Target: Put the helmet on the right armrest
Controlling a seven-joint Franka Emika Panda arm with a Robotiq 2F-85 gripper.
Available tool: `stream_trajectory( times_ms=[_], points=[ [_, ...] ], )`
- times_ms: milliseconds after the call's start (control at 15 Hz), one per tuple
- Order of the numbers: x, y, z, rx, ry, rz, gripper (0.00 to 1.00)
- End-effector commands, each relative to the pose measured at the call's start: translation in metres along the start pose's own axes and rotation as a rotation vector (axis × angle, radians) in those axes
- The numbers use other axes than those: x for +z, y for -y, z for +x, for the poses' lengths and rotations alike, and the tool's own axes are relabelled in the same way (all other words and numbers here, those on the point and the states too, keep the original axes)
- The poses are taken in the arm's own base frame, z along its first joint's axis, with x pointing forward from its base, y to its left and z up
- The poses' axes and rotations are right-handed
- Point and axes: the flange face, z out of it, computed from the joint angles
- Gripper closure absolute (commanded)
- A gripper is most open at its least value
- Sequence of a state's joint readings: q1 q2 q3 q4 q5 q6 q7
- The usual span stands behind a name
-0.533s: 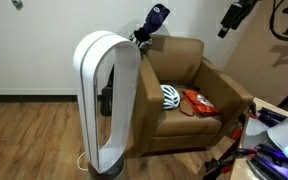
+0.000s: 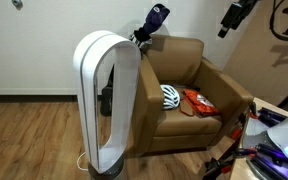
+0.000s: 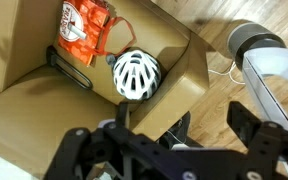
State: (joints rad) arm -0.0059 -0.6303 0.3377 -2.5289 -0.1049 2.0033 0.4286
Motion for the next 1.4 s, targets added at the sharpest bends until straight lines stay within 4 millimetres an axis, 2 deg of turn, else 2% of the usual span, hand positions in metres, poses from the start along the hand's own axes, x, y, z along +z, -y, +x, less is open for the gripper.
stream_trajectory(
  times_ms=[0, 867, 1000, 1067, 1333],
  points=[
    [-0.001, 0.000, 0.000, 0.000, 0.001, 0.000, 0.00],
    [-0.003, -0.002, 0.005, 0.049, -0.053, -0.008, 0.00],
    [-0.004, -0.003, 0.009, 0.094, -0.119, -0.014, 0.00],
    [-0.006, -0.002, 0.007, 0.056, -0.061, 0.003, 0.00],
    [-0.008, -0.002, 0.010, 0.079, -0.090, 0.003, 0.00]
  ],
)
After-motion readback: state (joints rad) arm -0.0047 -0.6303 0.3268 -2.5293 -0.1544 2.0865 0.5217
